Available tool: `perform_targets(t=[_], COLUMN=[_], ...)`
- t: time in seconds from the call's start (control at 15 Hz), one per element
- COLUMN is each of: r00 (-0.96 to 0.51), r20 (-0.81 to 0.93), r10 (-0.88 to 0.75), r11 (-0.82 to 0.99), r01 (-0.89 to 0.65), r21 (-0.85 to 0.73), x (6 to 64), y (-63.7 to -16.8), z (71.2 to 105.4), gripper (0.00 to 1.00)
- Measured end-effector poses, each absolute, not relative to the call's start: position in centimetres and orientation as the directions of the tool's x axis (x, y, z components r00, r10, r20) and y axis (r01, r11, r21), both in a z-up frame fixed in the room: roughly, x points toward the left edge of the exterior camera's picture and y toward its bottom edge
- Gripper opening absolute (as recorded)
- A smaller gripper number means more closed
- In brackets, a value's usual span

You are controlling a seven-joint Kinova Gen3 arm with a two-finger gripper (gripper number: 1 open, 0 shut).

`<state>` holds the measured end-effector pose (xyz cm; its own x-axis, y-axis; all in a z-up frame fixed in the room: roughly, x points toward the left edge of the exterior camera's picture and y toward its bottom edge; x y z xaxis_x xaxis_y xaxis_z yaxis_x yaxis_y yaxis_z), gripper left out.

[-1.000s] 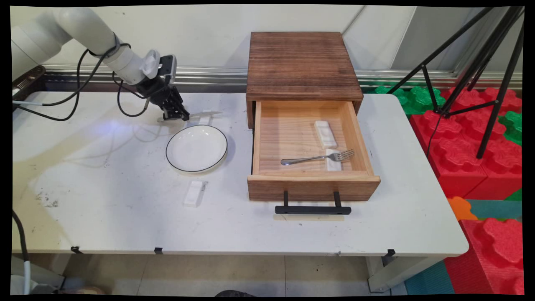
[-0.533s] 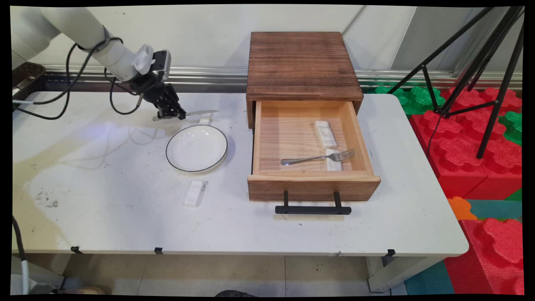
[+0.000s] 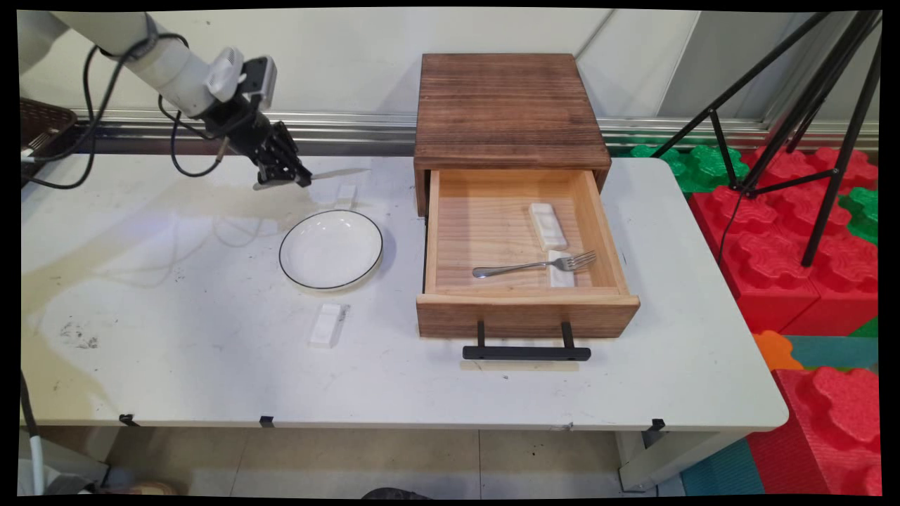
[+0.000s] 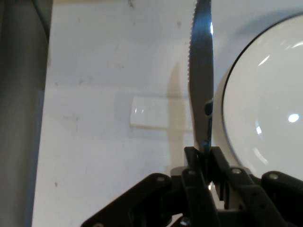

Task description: Place the picked object into the drawer

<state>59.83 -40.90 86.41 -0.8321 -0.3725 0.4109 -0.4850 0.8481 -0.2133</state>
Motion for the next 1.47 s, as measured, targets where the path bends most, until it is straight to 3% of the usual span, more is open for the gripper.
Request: perform_targets(t=[0.93,1.47], r00=[-0.791,-0.74], r20=[0.53,0.611], r10=[-0.305,-0.281], r11=[0.861,0.87], r01=[-0.467,-0.465], r21=[-0.202,-0.163], x=[54.8,47.6], y=[-38.6,-38.2], z=[94.5,97.4], gripper=[0.0,0.0])
